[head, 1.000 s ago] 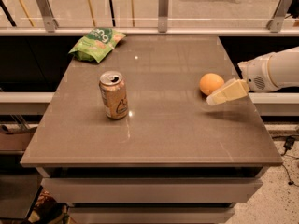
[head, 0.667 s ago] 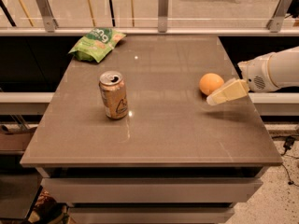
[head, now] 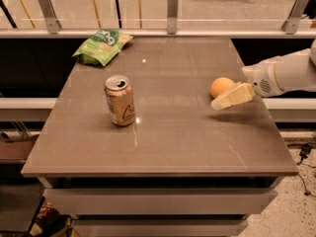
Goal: Move orange near green rice chip bag
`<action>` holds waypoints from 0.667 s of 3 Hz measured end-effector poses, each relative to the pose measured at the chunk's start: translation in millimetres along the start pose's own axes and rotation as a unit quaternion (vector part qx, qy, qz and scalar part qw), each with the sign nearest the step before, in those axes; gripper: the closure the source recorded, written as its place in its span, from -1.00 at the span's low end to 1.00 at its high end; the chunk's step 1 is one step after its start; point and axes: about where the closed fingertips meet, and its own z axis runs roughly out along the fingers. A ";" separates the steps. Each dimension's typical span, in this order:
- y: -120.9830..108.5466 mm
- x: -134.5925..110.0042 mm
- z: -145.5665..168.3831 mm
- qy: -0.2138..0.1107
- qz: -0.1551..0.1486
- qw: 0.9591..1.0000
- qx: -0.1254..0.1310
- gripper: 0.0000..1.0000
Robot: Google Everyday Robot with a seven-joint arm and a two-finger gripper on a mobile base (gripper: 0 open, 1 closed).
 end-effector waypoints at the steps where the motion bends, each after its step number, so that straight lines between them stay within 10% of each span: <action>1: 1.0 -0.2 0.8 0.001 -0.001 1.000 -0.001 -0.67; 2: 2.4 -1.0 2.6 0.001 -0.001 1.000 -0.003 -0.17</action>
Offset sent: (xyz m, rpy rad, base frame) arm -0.0001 0.0011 -0.0005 -0.0006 0.0012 0.0016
